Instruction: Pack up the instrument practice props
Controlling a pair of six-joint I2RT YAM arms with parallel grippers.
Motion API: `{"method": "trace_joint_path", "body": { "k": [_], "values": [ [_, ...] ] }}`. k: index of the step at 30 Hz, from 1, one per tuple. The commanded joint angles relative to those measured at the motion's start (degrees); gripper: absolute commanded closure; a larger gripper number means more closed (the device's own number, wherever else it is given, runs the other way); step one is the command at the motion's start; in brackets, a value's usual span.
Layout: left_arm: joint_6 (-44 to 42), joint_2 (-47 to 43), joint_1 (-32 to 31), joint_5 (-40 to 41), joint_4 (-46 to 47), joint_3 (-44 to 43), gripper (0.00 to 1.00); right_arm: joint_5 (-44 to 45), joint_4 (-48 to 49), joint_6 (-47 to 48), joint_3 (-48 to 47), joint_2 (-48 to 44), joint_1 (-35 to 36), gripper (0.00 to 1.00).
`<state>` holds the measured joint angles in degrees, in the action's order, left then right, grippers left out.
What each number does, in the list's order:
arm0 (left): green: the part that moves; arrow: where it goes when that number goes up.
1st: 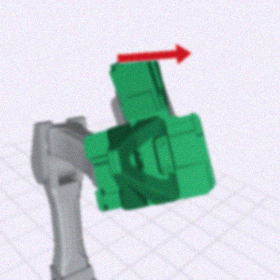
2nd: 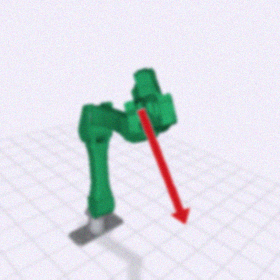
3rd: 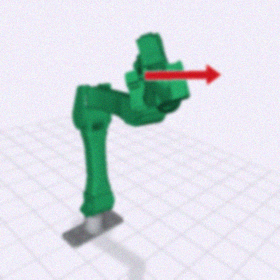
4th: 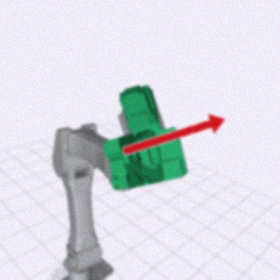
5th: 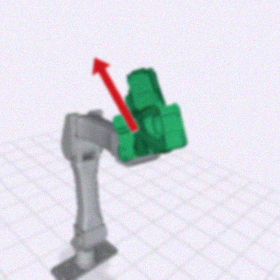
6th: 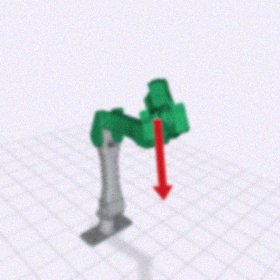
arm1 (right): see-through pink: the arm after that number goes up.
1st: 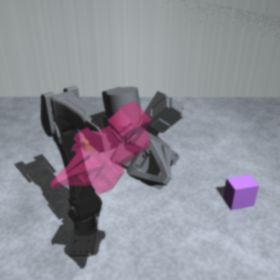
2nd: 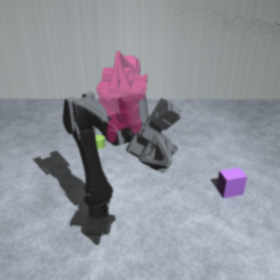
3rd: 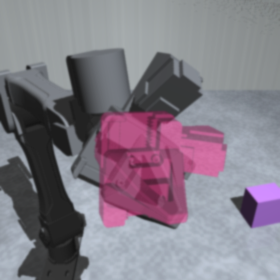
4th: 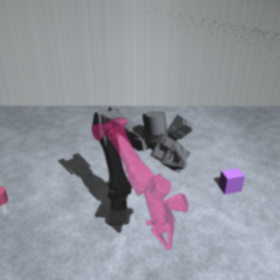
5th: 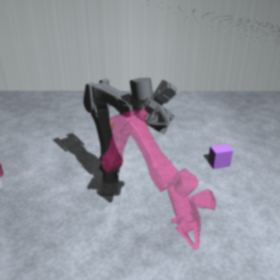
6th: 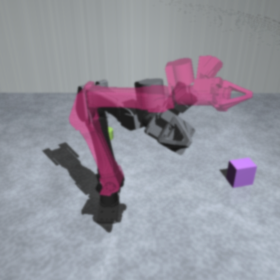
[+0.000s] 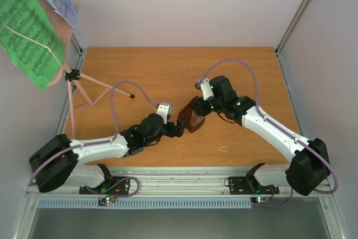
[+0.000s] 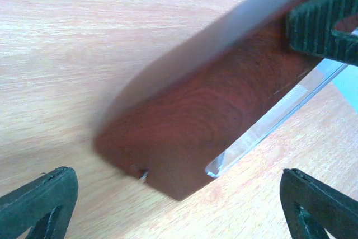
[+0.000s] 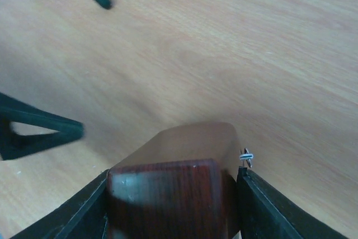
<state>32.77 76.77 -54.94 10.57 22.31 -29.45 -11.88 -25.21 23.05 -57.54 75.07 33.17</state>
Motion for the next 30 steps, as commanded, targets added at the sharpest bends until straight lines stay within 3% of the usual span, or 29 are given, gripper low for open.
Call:
{"method": "trace_joint_path", "body": {
  "k": [1, 8, 15, 24, 27, 30],
  "values": [
    [-0.12, -8.68, 2.7, -2.73, -19.28, -2.65, 0.01, 12.5, -0.97, -4.74, 0.97, -1.95, -0.19, 0.49],
    [-2.78, -23.08, 6.66, -3.39, -36.05, -5.93, 0.0, 19.84, -3.11, -7.99, 0.46, -1.98, -7.37, 0.49],
    [-6.45, -28.14, 11.94, -7.2, -49.77, -12.76, 0.01, 19.37, -4.62, -9.74, 1.21, -2.32, -23.65, 0.49],
    [-8.46, -29.96, 15.87, -9.44, -54.18, -15.76, 0.01, 19.98, -5.54, -12.6, 0.99, -1.49, -43.52, 0.49],
    [-8.35, -30.12, 16.78, -9.71, -55.03, -16.01, 0.01, 21.09, -6.06, -13.97, 0.62, -1.35, -46.12, 0.47],
    [-8.36, -30.04, 17.26, -9.81, -56.05, -16.19, 0.01, 22.33, -7.72, -16.42, -0.33, -1.24, -47.17, 0.39]
  ]
}}
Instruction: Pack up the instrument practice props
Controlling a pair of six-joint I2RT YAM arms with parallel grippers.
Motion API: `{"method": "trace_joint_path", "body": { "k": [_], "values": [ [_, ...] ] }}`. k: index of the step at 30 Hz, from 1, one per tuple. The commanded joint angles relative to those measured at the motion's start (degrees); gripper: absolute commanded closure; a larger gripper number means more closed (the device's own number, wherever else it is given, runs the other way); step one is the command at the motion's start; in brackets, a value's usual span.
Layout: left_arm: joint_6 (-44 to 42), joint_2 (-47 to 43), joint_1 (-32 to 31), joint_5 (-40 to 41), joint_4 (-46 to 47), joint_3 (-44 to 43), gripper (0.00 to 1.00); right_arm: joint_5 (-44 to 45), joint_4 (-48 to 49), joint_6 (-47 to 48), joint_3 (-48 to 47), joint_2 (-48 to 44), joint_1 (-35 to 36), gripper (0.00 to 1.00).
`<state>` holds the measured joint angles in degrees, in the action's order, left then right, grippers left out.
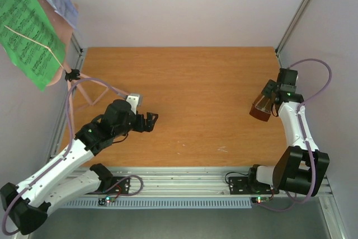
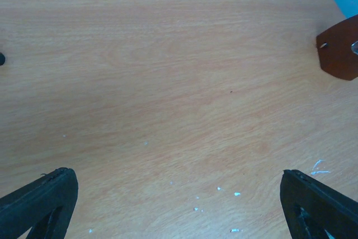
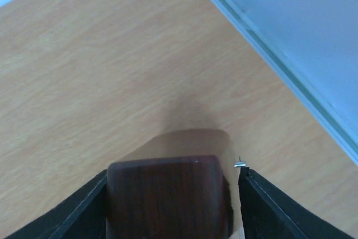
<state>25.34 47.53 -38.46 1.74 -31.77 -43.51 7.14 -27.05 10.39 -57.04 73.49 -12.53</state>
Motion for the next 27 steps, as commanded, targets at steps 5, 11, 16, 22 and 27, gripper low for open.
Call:
{"method": "trace_joint_path", "body": {
  "k": [5, 11, 16, 22, 27],
  "values": [
    [-0.57, -2.29, 1.09, -1.16, -2.8, -1.33, 0.01, 0.35, -7.25, -4.92, -3.34, 0.06, -1.52, 0.31],
    [-0.19, -4.36, 2.2, -0.89, -3.02, 1.2, 0.01, -2.69, -13.18, -2.51, -9.73, -2.75, -1.52, 0.03],
    [2.94, -5.05, 9.79, -6.26, 1.79, 6.37, 0.01, -6.2, -18.53, -1.18, -14.89, -7.86, -1.53, 0.02],
    [9.76, -8.87, 18.47, -7.31, 6.56, 12.24, 0.01, -19.07, -22.67, -0.9, -15.47, -15.4, -1.52, 0.01],
    [10.01, -15.87, 23.33, -1.91, 1.6, 11.19, 0.01, -25.57, -25.09, -0.34, -14.9, -19.68, -1.5, 0.02]
  ]
}}
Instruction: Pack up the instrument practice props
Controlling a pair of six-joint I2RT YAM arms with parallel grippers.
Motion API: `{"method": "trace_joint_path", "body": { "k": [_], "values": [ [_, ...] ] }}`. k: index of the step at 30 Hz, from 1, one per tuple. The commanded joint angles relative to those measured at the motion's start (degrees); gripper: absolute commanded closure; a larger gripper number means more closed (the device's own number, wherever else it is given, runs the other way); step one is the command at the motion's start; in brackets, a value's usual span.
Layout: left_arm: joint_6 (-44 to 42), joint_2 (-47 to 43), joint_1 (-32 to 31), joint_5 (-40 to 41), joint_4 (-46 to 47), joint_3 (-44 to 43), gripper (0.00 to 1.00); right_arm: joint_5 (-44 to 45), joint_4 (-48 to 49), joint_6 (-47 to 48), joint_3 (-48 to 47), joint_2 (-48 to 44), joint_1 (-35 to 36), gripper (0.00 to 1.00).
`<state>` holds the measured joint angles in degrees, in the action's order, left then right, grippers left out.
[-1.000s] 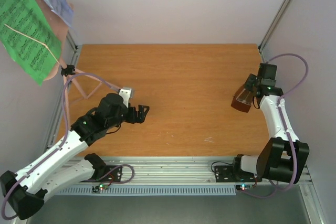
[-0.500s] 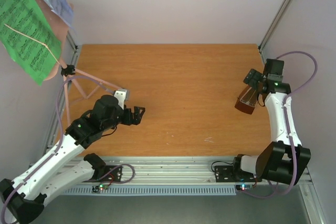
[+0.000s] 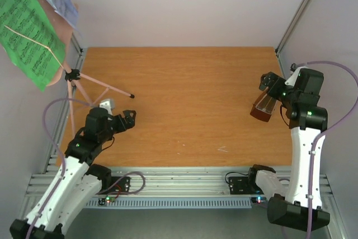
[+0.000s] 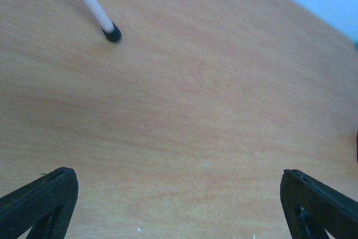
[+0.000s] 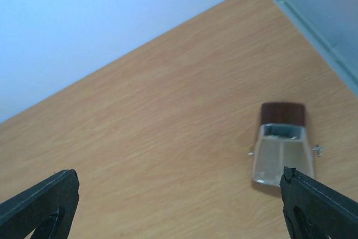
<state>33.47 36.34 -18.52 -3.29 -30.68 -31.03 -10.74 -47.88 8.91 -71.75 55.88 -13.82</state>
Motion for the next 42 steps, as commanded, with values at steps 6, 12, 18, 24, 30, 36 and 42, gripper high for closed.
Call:
{"method": "trace_joint_path", "body": {
  "k": [6, 12, 18, 24, 30, 36, 42],
  "values": [
    [1.4, -8.92, 15.67, 0.74, -0.78, -3.02, 0.01, -12.65, -4.8, 1.54, 0.68, -6.3, -0.24, 0.02],
    [-0.69, -5.2, 29.56, -5.45, -0.97, -9.62, 0.01, -17.84, -5.03, 1.2, 1.19, -7.99, -0.24, 0.02],
    [-4.65, -2.43, 35.75, -0.27, 0.41, -16.49, 0.01, -23.88, -3.05, 0.22, 2.9, -9.65, -0.24, 0.01],
    [-16.99, 0.87, 35.83, 3.12, 13.58, -16.01, 0.01, -26.93, -1.87, -0.12, 3.86, -10.44, -0.24, 0.02],
    [-24.09, 6.0, 36.08, 4.82, 30.98, -12.77, 0.01, -28.61, -2.28, -0.11, 2.78, -10.68, -0.23, 0.01],
    [-26.42, 10.98, 38.46, 0.43, 48.99, -8.06, 0.01, -29.82, -3.38, 0.68, 1.74, -11.13, -0.24, 0.02],
    [-23.84, 15.72, 45.18, -7.39, 59.12, -6.15, 0.01, -30.39, -3.7, 0.72, 0.91, -11.13, -0.24, 0.01]
  ]
}}
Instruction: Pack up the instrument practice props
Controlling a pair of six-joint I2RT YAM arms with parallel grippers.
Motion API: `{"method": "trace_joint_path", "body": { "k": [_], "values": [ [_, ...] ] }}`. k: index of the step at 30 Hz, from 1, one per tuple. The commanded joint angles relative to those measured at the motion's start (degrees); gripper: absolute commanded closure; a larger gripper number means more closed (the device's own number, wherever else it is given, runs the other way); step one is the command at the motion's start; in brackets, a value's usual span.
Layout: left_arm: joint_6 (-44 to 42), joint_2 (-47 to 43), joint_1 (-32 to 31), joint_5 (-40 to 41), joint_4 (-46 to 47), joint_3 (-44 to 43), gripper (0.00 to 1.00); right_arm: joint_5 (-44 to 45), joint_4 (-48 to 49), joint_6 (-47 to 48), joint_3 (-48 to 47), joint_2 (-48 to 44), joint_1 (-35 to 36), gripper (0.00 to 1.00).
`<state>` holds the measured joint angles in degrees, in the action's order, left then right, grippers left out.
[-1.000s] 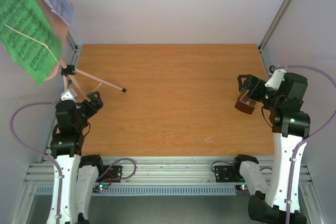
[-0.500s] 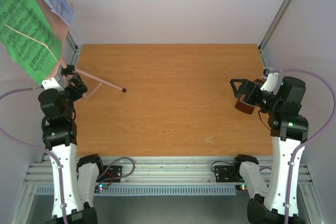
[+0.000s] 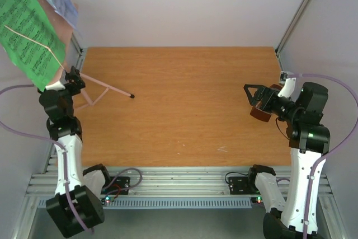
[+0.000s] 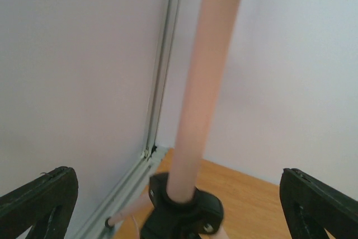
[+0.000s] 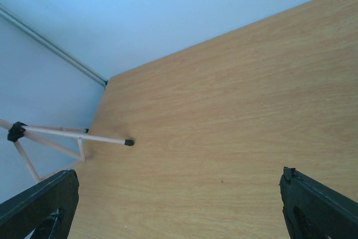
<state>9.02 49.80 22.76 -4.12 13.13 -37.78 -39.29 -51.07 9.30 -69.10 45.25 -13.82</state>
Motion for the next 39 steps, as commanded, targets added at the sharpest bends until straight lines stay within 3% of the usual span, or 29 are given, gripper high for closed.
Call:
{"method": "trace_joint_path", "body": {
  "k": [1, 5, 11, 32, 39],
  "values": [
    [0.96, 2.91, 4.39, -8.25, 16.45, 0.43, 0.02, -2.13, -0.35, 0.22, -1.74, -0.51, -0.24, 0.02],
    [-0.44, 5.38, 4.82, -11.94, 16.86, -1.33, 0.06, -2.54, 0.3, -0.28, -1.39, -0.44, -0.22, 0.01],
    [-0.23, 11.36, 5.26, -15.53, 20.08, -3.96, 0.23, -2.43, -0.32, 0.13, -1.78, -0.34, -0.19, 0.02],
    [0.09, 25.23, 5.23, -15.33, 25.47, -13.37, 0.49, -0.99, -1.33, 0.94, -1.82, -0.15, -0.24, 0.01],
    [-1.84, 26.48, 5.27, -16.1, 26.5, -13.22, 0.76, -0.53, -1.32, 1.13, -1.56, 0.18, -0.24, 0.02]
  ]
}}
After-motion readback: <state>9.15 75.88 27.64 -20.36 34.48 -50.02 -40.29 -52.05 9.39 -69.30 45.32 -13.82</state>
